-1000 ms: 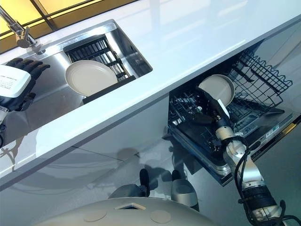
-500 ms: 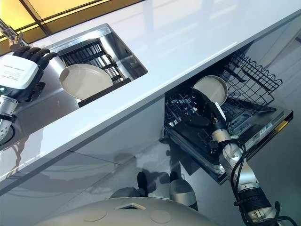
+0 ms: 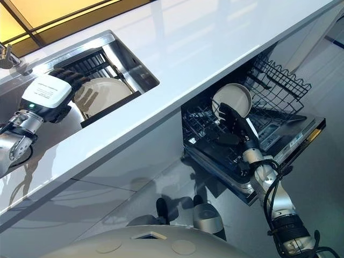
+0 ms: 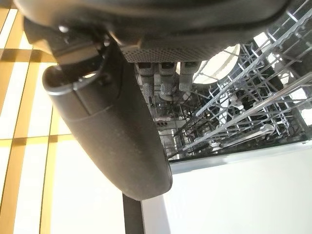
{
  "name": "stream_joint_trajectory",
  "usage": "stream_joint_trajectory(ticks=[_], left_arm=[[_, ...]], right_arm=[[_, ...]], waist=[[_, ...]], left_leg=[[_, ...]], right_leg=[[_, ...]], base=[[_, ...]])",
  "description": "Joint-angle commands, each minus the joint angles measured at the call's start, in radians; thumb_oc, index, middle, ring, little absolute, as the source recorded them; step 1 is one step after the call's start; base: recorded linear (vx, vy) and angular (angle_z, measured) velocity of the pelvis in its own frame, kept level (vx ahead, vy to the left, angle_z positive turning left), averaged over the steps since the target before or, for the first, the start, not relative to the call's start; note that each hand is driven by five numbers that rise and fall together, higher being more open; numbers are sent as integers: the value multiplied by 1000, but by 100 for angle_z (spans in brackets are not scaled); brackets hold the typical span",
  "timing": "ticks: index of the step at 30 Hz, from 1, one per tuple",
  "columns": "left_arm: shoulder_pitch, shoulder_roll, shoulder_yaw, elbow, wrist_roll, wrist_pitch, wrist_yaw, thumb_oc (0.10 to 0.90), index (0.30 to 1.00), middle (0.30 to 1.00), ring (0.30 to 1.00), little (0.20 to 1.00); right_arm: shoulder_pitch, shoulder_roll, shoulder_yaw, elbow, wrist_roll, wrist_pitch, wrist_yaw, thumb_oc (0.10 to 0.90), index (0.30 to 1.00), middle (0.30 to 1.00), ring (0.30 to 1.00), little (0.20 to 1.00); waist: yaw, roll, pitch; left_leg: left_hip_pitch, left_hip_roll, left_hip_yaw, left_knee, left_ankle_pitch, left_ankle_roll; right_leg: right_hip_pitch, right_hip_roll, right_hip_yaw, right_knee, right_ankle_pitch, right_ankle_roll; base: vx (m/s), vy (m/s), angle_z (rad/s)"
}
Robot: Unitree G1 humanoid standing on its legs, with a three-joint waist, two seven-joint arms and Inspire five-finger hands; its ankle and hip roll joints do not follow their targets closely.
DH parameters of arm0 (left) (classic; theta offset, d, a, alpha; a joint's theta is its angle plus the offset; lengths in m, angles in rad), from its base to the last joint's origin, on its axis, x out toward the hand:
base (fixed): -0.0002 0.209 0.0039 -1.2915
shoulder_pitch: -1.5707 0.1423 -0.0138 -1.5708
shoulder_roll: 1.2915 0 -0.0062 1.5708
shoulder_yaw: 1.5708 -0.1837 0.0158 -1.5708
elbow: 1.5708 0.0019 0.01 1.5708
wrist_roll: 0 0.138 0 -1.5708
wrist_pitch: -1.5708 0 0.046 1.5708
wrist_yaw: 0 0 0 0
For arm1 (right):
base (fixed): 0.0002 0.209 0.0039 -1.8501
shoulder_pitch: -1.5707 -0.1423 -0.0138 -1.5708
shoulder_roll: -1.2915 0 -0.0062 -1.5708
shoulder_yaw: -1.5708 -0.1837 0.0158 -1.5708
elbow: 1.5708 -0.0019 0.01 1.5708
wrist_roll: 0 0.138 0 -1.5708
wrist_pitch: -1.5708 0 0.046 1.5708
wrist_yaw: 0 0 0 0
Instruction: Pick up plates and place into dishwasher.
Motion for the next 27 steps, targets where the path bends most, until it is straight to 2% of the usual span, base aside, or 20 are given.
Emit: stream_joint_trajectory(ticks=[1,11,17,18,20,21,23,25,27], left_arm=[[-157,38,29,-18,0,60,24,800,900,900,900,900],[-166,18,10,-21,-29,39,51,800,900,900,900,900],[-171,2,28,-43,-127,19,36,800,900,900,900,900],[-168,-1,36,-45,-181,28,5,800,900,900,900,900],[-154,-30,82,-50,-312,95,-132,800,900,900,900,900],[-146,-52,109,-44,-379,151,-228,800,900,900,900,900],[-132,-95,180,-39,-534,222,-440,800,900,900,900,900],[-127,-117,235,-85,-669,295,-584,800,900,900,900,900],[-137,-109,258,-101,-746,324,-627,800,900,900,900,900]], right_arm=[[-82,-33,6,-73,41,-128,5,800,900,900,900,900],[-82,-30,14,-72,37,-125,4,800,900,900,900,900],[-77,-23,18,-73,27,-122,2,800,900,900,900,900],[-76,-22,17,-75,28,-120,1,800,900,900,900,900],[-75,-16,16,-73,22,-116,0,800,900,900,900,900],[-75,-11,16,-78,17,-109,-6,800,900,900,900,900],[-83,1,13,-90,-3,-81,-20,800,900,900,900,900],[-87,14,9,-109,-17,-55,-36,800,900,900,900,900],[-87,20,2,-121,-26,-39,-37,800,900,900,900,900]], waist=[[0,31,-41],[-1,29,-36],[0,27,-36],[0,26,-37],[3,25,-36],[5,26,-35],[9,28,-31],[14,34,-26],[14,41,-22]], left_leg=[[39,-47,2,47,-160,39],[41,-48,1,39,-157,40],[45,-47,0,33,-153,40],[45,-46,-1,32,-152,39],[45,-46,-2,32,-152,40],[44,-46,-4,33,-152,40],[41,-45,-6,37,-152,39],[41,-45,-13,38,-151,39],[41,-45,-14,39,-152,39]], right_leg=[[-59,19,-36,106,-41,61],[-56,21,-39,100,-40,61],[-52,21,-41,96,-39,61],[-53,22,-40,97,-39,62],[-51,22,-39,94,-39,62],[-51,23,-38,92,-39,63],[-50,24,-37,90,-40,64],[-48,25,-37,88,-41,62],[-46,24,-39,87,-43,63]], base=[[9,2,-4],[1,0,0],[0,0,0],[0,0,0],[0,0,0],[0,0,0],[0,0,0],[0,0,0],[0,0,0]])
